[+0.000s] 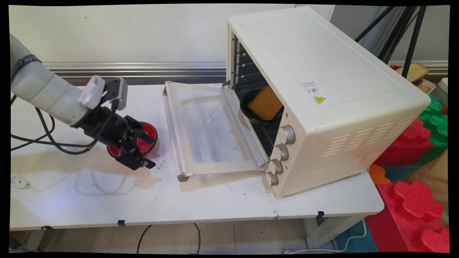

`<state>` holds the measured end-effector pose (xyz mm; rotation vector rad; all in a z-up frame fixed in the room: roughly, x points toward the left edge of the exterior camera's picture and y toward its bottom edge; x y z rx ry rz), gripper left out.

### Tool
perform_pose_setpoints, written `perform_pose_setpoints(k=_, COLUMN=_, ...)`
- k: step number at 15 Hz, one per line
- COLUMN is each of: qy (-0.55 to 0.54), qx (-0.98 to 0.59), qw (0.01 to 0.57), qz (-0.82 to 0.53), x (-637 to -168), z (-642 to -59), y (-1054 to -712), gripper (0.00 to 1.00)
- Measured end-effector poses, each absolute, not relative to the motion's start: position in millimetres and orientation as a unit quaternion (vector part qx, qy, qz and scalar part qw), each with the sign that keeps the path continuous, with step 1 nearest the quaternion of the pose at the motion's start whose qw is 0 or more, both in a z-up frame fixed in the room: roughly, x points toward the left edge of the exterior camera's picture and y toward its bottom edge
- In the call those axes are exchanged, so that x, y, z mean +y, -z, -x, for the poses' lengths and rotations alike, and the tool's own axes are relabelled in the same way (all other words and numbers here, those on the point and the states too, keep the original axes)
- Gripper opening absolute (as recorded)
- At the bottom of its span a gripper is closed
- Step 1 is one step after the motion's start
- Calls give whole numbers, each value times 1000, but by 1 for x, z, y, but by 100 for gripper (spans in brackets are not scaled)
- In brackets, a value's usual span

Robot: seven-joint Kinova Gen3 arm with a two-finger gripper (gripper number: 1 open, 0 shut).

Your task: Close the oven

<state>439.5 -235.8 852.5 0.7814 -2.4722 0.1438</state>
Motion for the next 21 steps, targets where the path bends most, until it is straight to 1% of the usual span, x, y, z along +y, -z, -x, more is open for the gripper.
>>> perform_pose_setpoints(k=1, qy=-54, qx=-917, qw=268, qz=-290, x=-235, z=-437, y=-850, gripper=100)
perform_pose_setpoints(k=2, qy=-54, qx=-917, qw=266, qz=-291, x=-235, z=-435, y=-847, gripper=0)
perform_pose_setpoints(k=9, qy=-56, qx=-913, qw=257, qz=-310, x=-232, z=-417, y=-823, gripper=0)
perform_pose_setpoints(k=13, qy=-65, qx=-905, qw=265, qz=-327, x=-236, z=-406, y=-812, gripper=0)
perform_pose_setpoints(k=17, qy=-75, qx=-896, qw=275, qz=-341, x=-240, z=-399, y=-808, gripper=0)
perform_pose_setpoints(k=21, qy=-88, qx=-885, qw=290, qz=-353, x=-243, z=-393, y=-810, gripper=0)
